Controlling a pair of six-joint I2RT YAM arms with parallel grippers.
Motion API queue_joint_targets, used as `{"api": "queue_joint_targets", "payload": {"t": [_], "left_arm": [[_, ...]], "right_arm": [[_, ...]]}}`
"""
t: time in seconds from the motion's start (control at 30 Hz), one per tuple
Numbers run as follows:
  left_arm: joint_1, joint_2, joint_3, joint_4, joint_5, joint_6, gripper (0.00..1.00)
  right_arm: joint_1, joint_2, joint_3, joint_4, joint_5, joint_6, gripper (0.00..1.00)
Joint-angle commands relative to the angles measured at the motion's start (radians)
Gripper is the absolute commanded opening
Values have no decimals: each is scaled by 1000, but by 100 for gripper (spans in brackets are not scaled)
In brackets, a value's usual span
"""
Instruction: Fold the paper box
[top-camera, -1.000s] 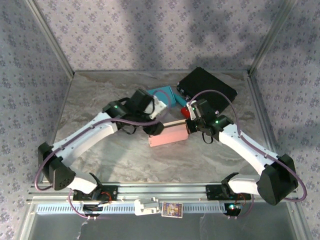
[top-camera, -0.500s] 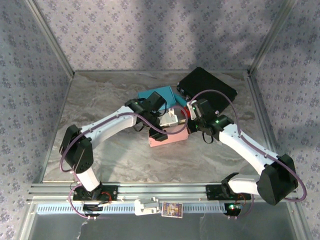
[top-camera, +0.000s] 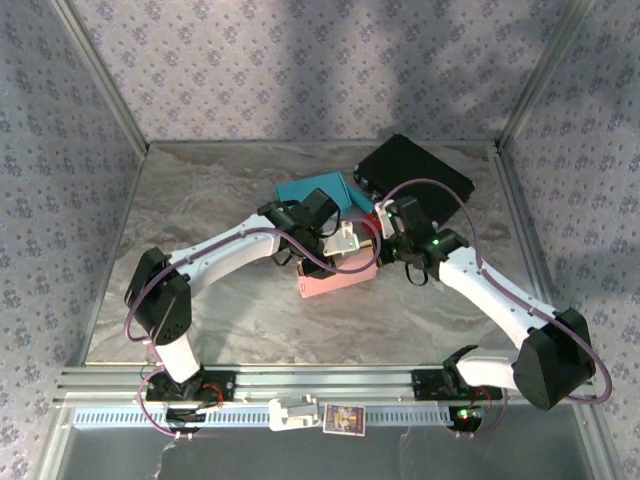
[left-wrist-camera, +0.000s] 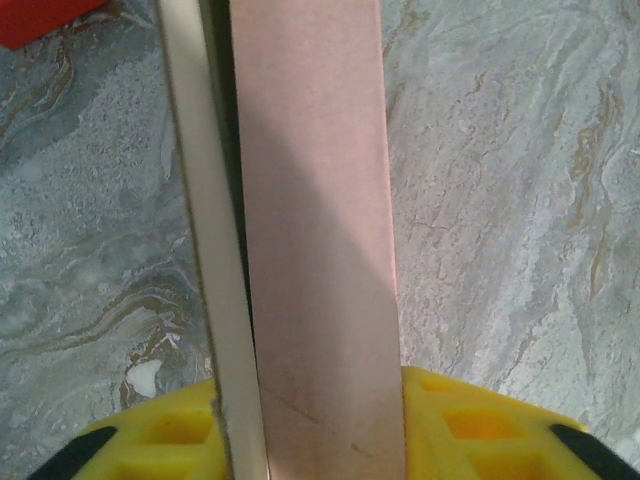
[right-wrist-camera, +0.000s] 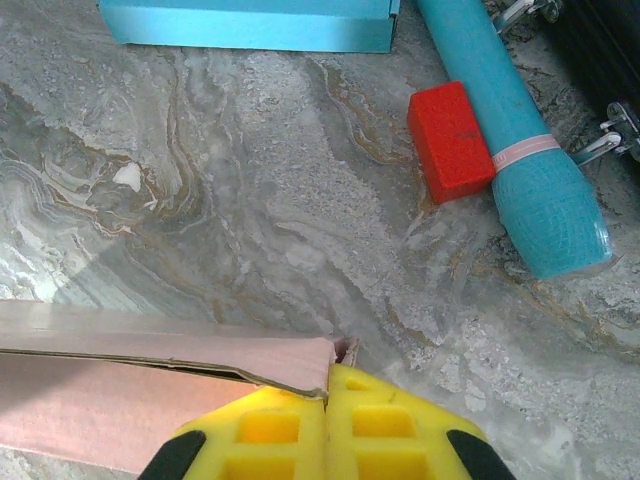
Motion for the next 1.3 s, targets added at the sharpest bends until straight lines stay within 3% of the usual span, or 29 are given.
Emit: {"api": "queue_joint_targets", "payload": {"t": [0.0, 0.27, 0.6, 0.93, 1.27], "left_arm": [[-2, -7, 14, -4, -8, -4, 30], [-2, 3, 22, -6, -16, -33, 30], [-2, 15, 38, -10, -16, -78, 34], [-1, 11, 26, 2, -48, -104, 33], [-1, -74, -54, 160, -86, -140, 43]], "right_arm": [[-6, 20, -6, -83, -21, 6, 0], [8, -21, -18, -75, -4, 1, 0], [20, -116, -152, 27, 42, 19, 0], [66, -117, -198, 49, 139, 38, 0], [84, -120, -214, 97, 175, 81, 0]]}}
